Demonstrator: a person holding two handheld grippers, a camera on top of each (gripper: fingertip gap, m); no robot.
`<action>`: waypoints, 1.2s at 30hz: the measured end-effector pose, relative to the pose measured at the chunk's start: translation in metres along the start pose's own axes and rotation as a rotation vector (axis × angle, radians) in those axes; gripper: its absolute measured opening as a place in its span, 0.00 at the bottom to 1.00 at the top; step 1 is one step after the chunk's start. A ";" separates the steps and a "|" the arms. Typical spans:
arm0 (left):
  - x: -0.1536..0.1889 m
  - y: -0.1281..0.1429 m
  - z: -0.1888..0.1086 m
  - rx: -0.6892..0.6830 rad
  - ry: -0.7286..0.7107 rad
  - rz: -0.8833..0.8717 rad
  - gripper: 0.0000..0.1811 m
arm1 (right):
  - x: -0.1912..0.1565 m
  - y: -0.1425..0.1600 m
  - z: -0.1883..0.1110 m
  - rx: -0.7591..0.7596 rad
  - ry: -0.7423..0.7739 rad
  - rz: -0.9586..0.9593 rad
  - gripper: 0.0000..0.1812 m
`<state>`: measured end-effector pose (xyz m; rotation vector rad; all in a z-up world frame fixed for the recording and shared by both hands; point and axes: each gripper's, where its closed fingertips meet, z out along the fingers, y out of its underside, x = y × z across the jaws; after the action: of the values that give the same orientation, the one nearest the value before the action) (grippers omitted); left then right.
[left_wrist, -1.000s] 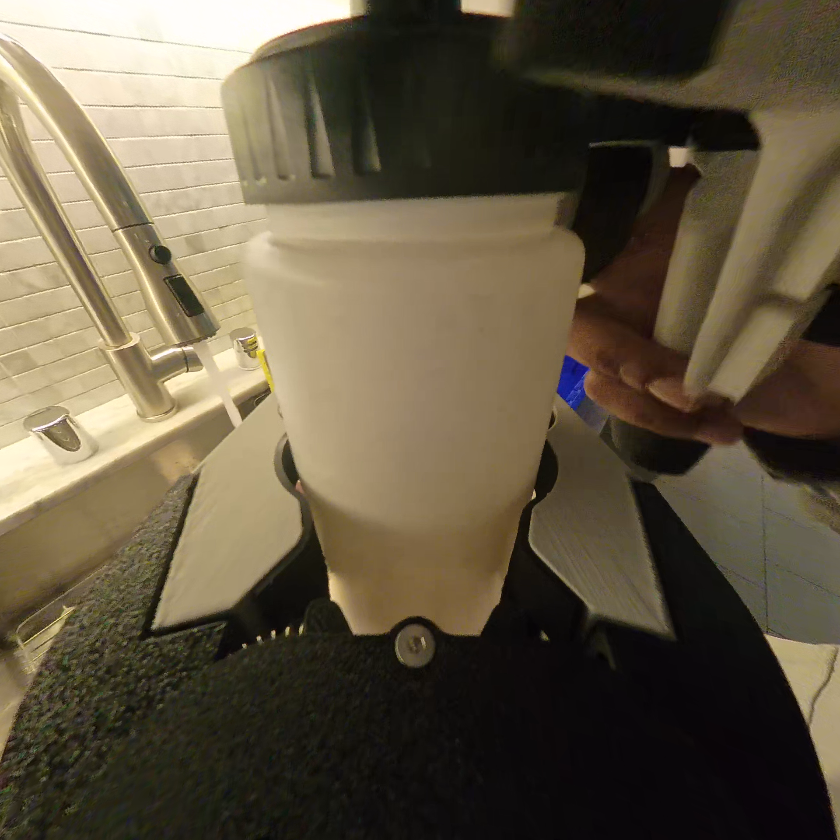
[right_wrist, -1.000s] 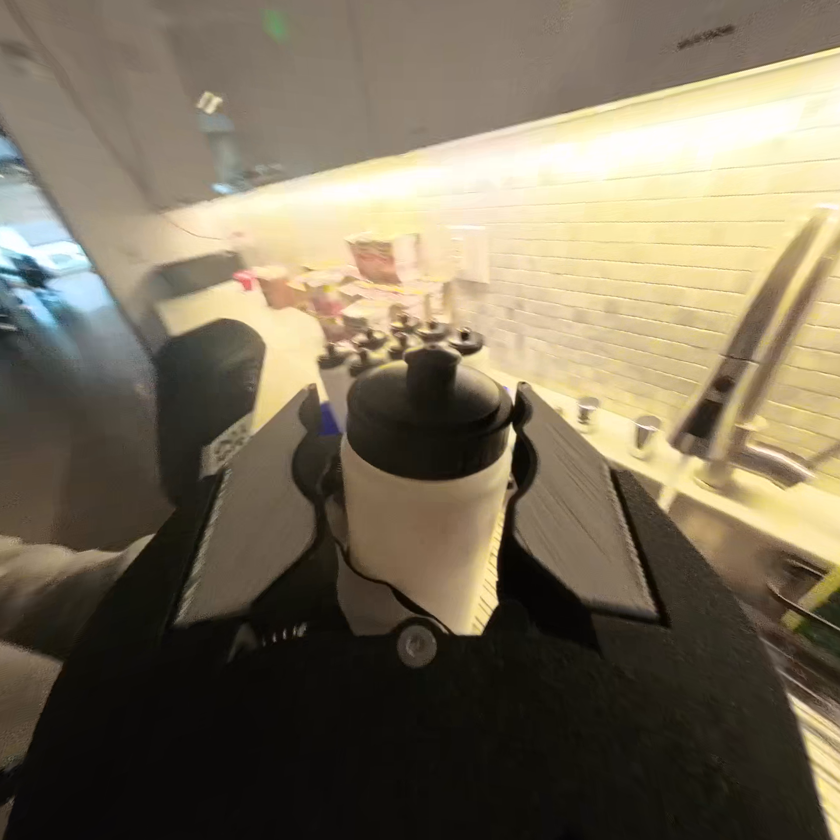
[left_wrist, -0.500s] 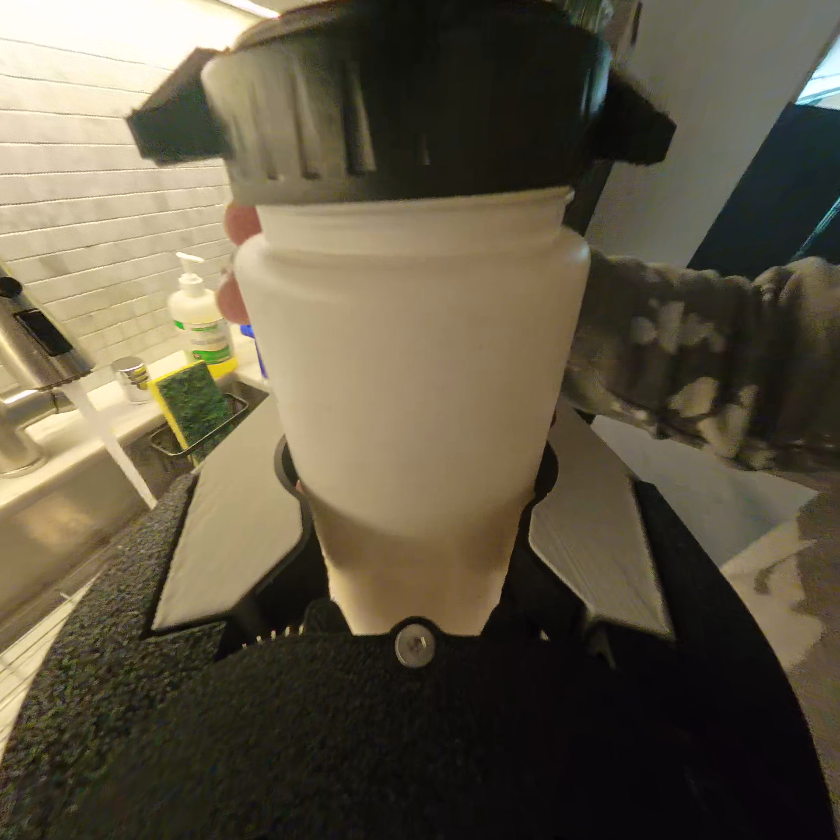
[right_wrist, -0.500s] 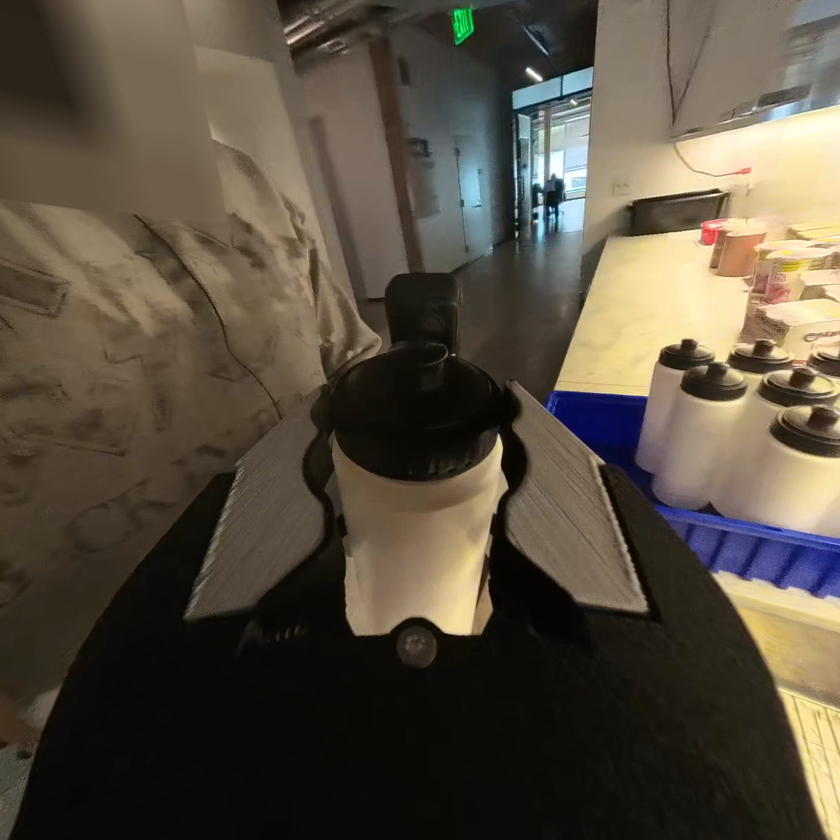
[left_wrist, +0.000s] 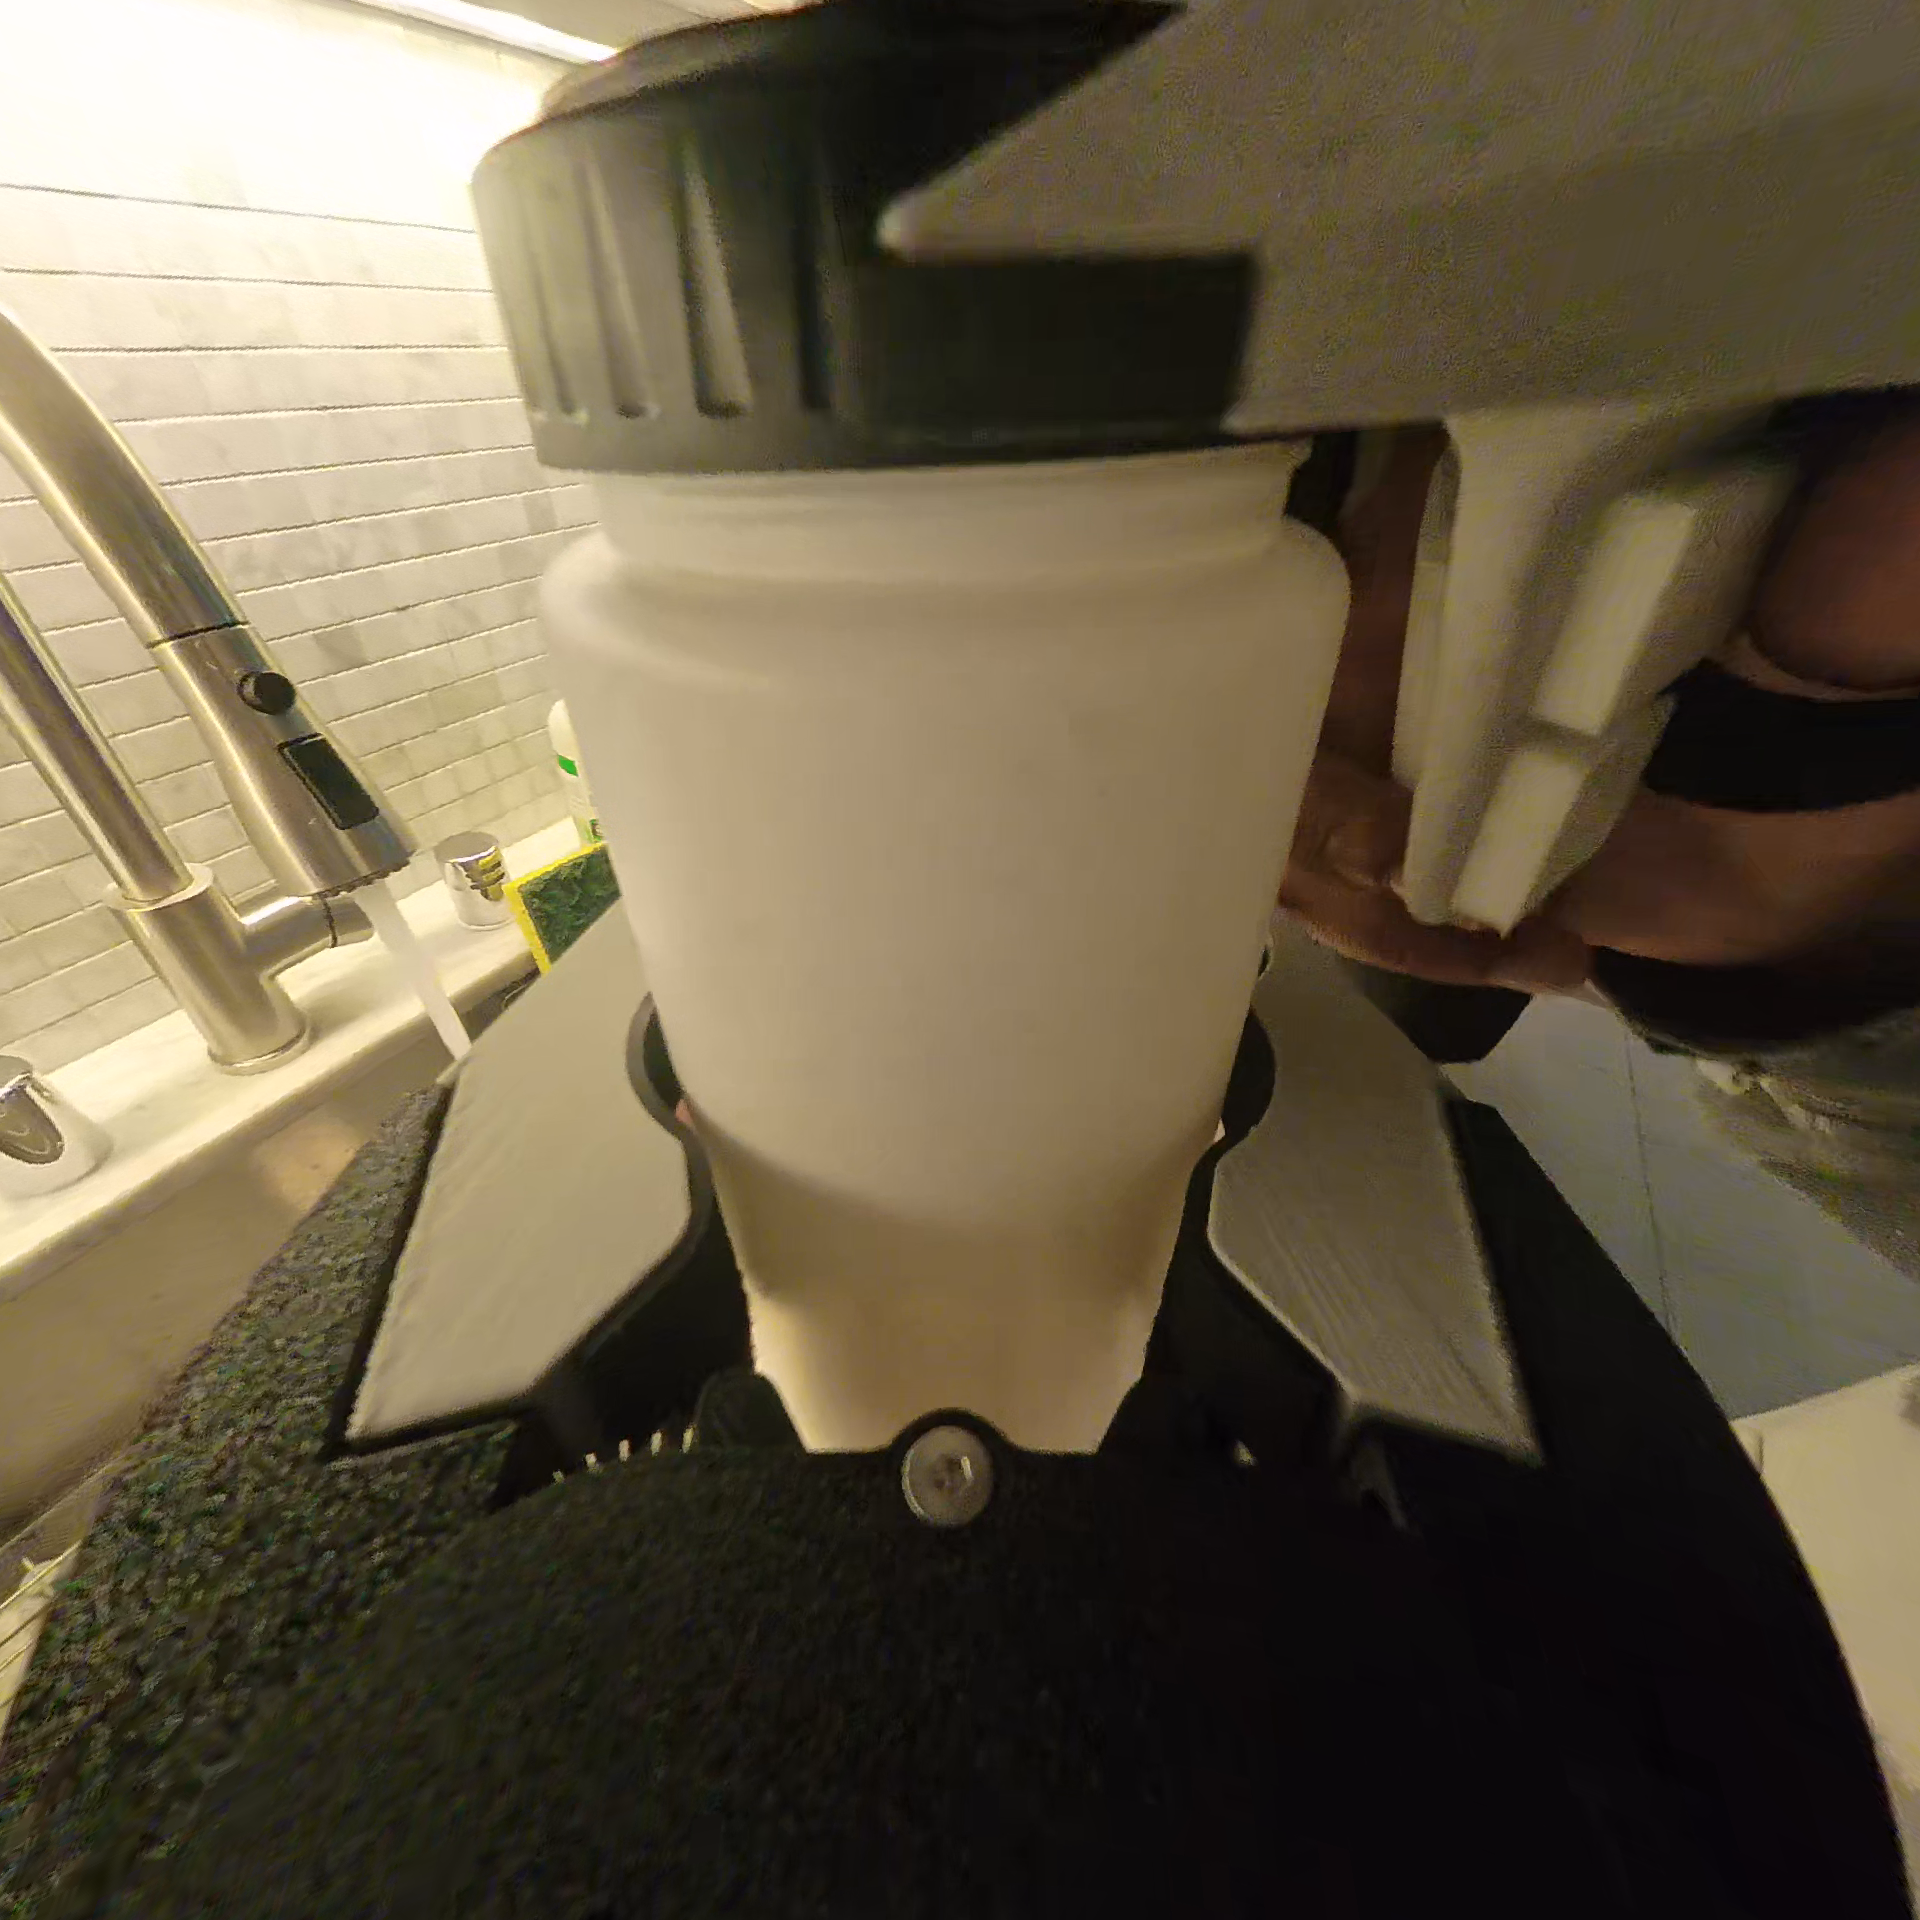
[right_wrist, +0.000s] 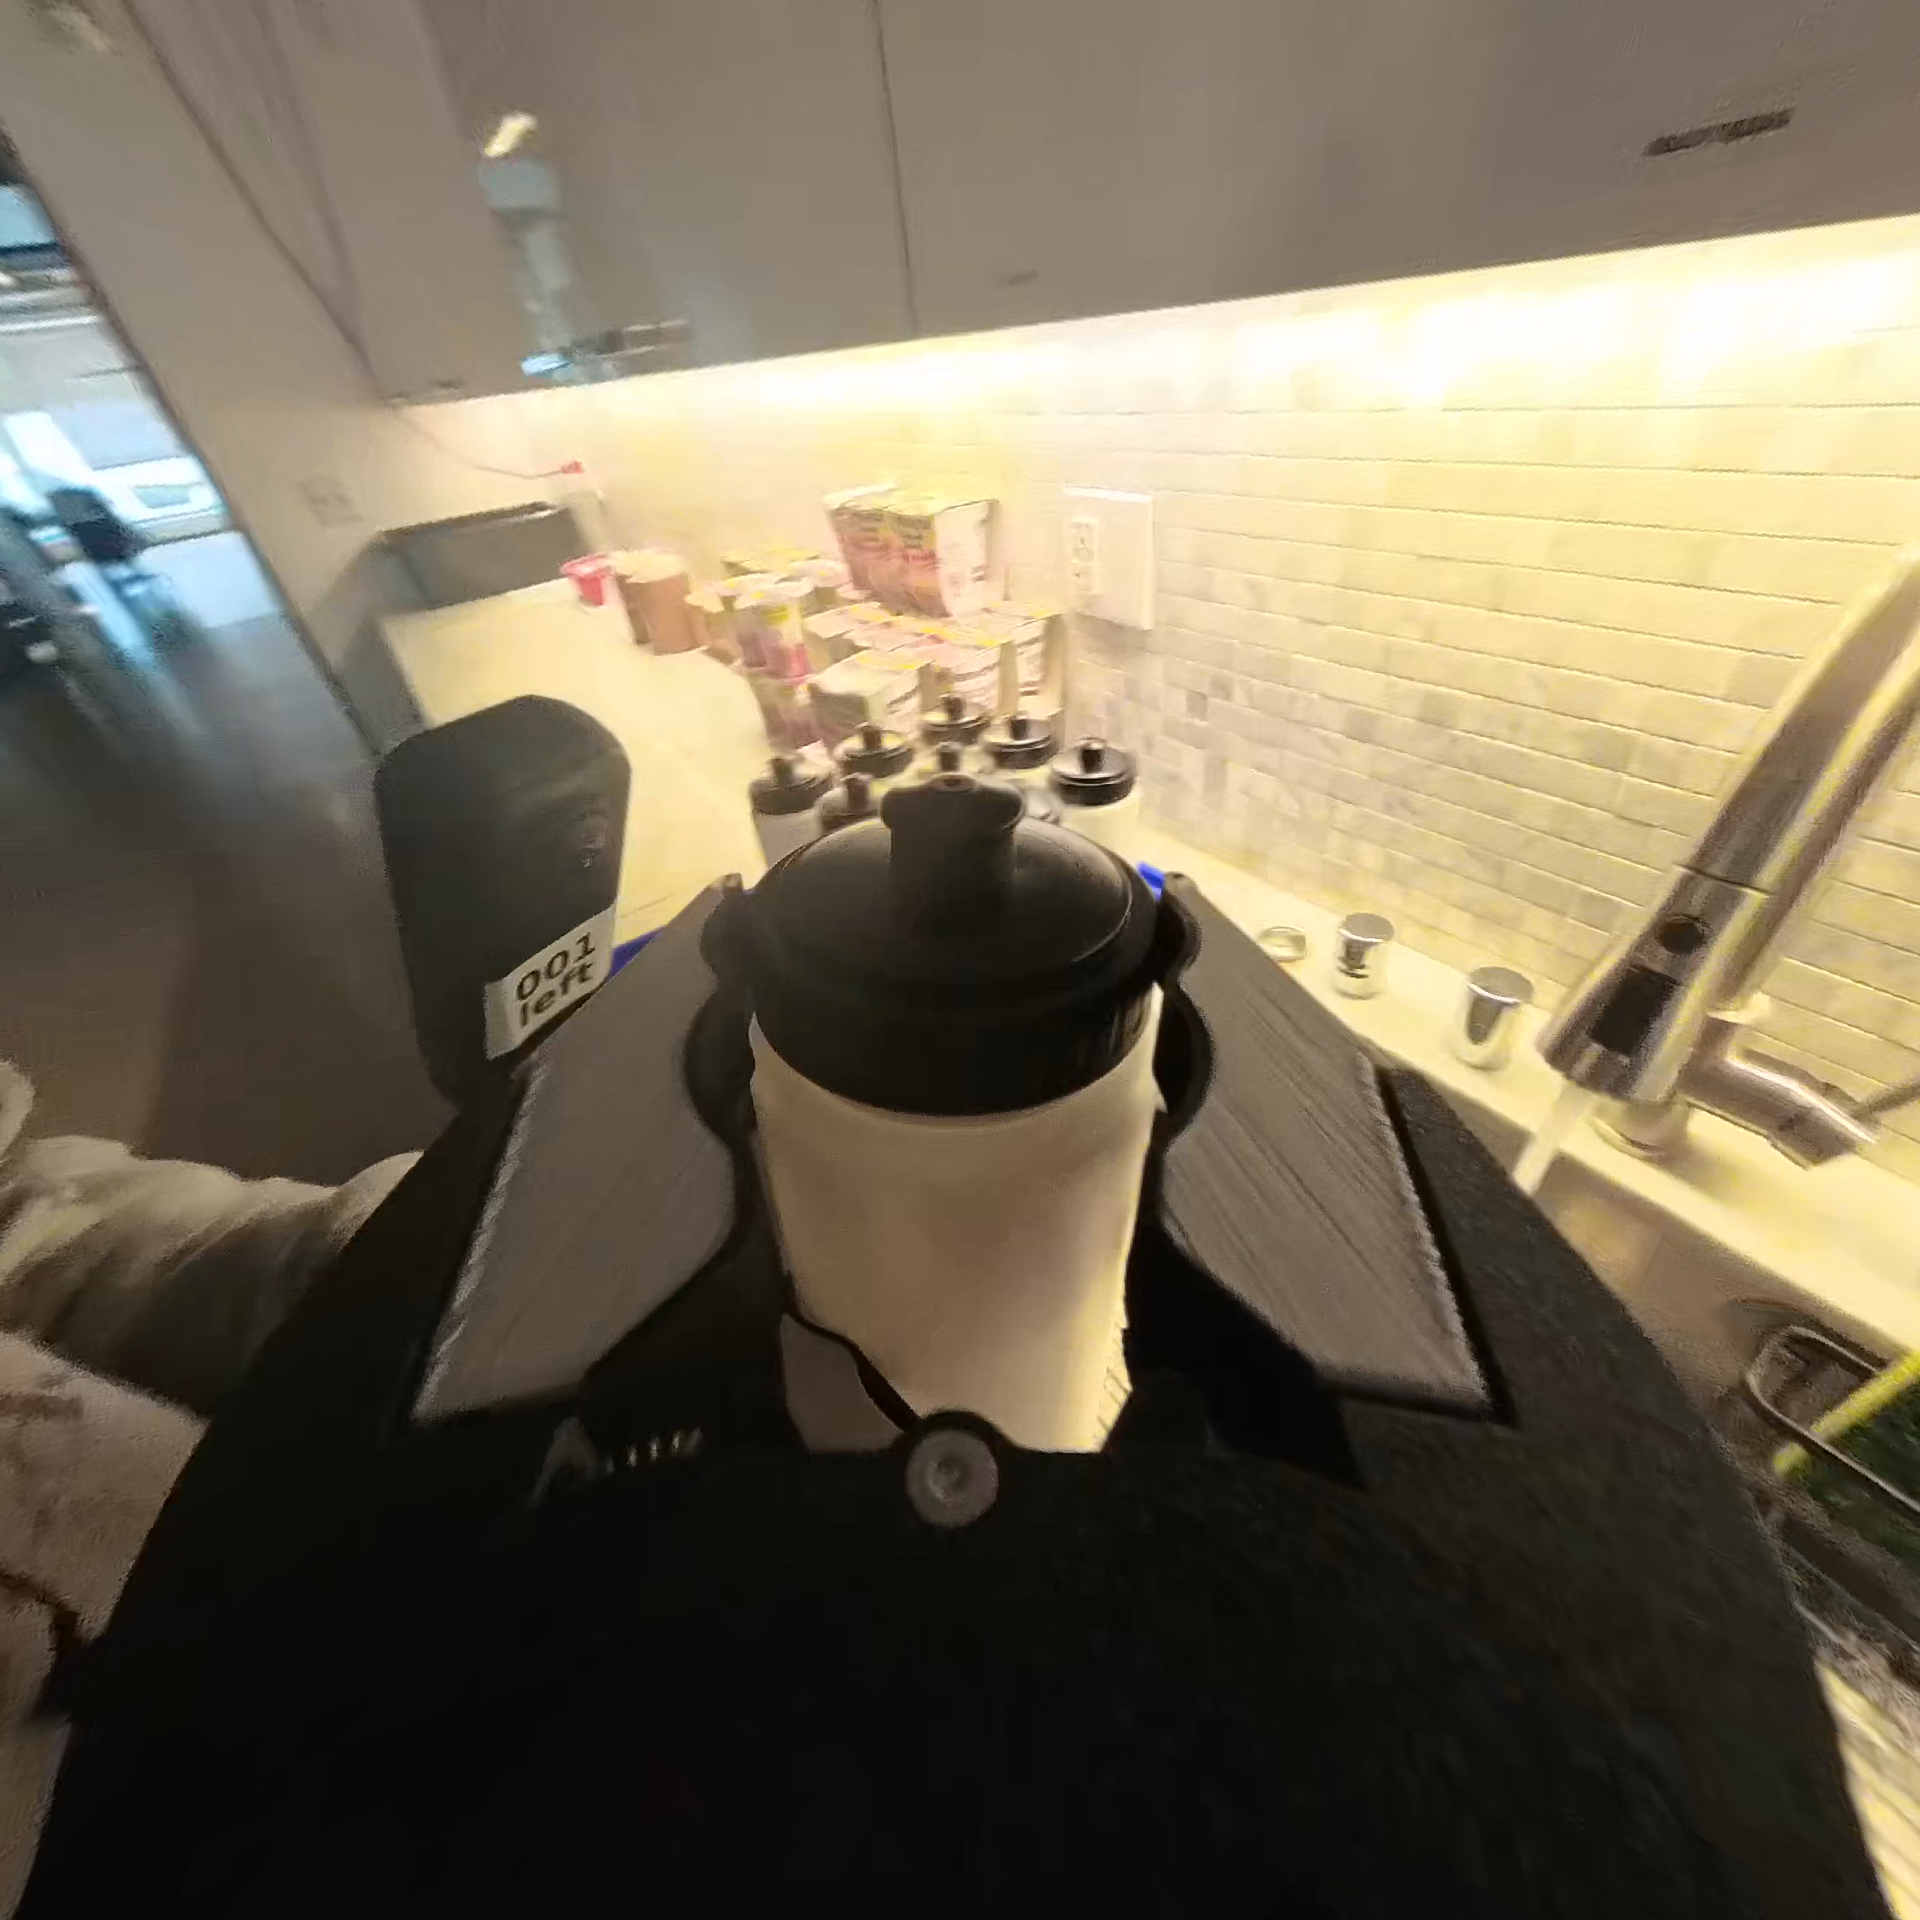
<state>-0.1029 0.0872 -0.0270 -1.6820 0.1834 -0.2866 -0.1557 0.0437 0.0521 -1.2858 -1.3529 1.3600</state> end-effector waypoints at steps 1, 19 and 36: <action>0.000 -0.002 -0.001 0.006 0.006 0.000 0.57 | -0.003 -0.001 0.000 -0.012 -0.059 -0.005 0.42; 0.033 -0.013 -0.016 0.040 0.198 0.037 0.57 | -0.031 -0.014 -0.028 0.072 -0.465 -0.041 0.60; 0.087 -0.009 -0.022 0.058 0.510 0.011 0.57 | -0.064 -0.008 -0.060 -0.004 -0.954 -0.018 0.43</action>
<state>-0.0272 0.0430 -0.0083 -1.5233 0.5568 -0.7047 -0.0877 -0.0087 0.0726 -0.5887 -1.9526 2.0717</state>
